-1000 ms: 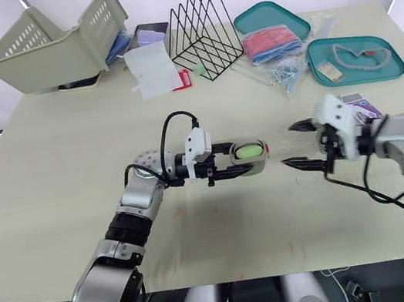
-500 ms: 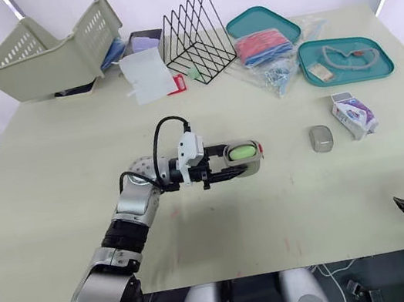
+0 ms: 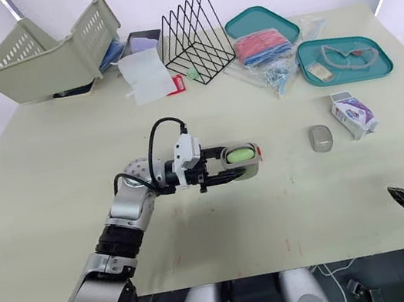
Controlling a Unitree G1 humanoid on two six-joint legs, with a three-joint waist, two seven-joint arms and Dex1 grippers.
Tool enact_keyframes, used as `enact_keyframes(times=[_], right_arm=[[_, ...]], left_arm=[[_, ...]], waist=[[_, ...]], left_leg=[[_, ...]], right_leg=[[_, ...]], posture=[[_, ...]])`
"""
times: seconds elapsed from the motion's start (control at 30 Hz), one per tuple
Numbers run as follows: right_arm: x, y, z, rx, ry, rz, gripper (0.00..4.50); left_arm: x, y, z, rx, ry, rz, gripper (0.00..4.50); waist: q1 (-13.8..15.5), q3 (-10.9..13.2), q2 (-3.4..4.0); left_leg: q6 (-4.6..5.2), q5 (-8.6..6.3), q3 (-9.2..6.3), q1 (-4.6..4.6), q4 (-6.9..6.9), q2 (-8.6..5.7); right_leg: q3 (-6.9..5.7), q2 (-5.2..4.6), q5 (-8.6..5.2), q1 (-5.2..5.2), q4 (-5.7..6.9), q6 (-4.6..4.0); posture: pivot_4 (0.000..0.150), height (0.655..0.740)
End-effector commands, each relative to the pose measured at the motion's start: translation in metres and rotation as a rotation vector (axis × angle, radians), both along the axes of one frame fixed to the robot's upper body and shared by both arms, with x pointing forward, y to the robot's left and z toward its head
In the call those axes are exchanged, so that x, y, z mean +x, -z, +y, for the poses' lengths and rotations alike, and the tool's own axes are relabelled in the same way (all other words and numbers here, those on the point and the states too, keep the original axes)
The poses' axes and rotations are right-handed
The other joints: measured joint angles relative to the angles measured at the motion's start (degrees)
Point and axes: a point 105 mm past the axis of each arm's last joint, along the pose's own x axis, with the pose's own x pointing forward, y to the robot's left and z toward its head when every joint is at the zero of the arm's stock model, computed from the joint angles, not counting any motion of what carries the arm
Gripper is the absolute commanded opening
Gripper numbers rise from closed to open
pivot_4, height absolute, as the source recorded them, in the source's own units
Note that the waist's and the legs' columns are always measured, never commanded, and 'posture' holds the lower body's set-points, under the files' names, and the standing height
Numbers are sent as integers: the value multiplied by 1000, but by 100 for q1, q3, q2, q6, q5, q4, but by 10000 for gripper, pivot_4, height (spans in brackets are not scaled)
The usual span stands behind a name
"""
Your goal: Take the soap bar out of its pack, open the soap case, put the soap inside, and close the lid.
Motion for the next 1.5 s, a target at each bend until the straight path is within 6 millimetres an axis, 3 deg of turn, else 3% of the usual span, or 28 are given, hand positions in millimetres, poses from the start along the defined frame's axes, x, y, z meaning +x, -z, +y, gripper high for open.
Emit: enact_keyframes(times=[0.03,0.2,0.4,0.6,0.73,1.0,1.23,1.5], right_arm=[[14,-21,22,13,-66,68,44549],[49,-33,20,-37,4,253,44549],[114,-58,37,-45,38,202,44549],[156,-63,63,-67,58,211,44549],[164,-60,73,-97,46,225,44549],[162,-46,84,-91,4,258,44549],[161,-24,83,-88,34,307,44549],[167,-16,80,-83,76,329,44549]], left_arm=[[-4,-13,-7,-44,36,-45,19548],[-3,-14,-13,-47,39,-49,19548],[-4,-13,-18,-55,41,-54,19548],[-1,-15,-22,-62,36,-68,19548],[1,-17,-24,-67,30,-80,19548],[1,-16,-22,-66,19,-82,19548],[2,-17,-24,-63,19,-81,19548],[3,-18,-25,-63,16,-80,19548]], waist=[[-10,1,-5],[6,2,-20],[5,3,-18],[-3,3,-16],[28,3,-17],[4,3,-16],[-16,2,-16],[-16,2,-16]], left_leg=[[0,0,-5,-1,-2,0],[1,0,6,-6,3,-1],[2,0,12,-40,-5,-4],[3,-1,14,-38,-12,-3],[3,-1,11,-47,-12,-2],[4,-1,8,-48,-11,-2],[4,-1,10,-48,-9,-2],[4,-1,10,-47,-9,-2]], right_leg=[[-4,3,-2,0,-1,3],[9,2,9,-6,0,-9],[15,-2,11,-36,-3,-11],[16,0,11,-40,-1,-11],[12,-2,11,-43,-4,-10],[9,-2,11,-44,-2,-10],[10,-1,11,-45,0,-10],[10,-1,11,-44,-1,-10]], posture=[[1500,7400],[1500,7400],[1500,7400],[1500,7400],[1500,7400],[1500,7400],[1500,7400],[1500,7400]])
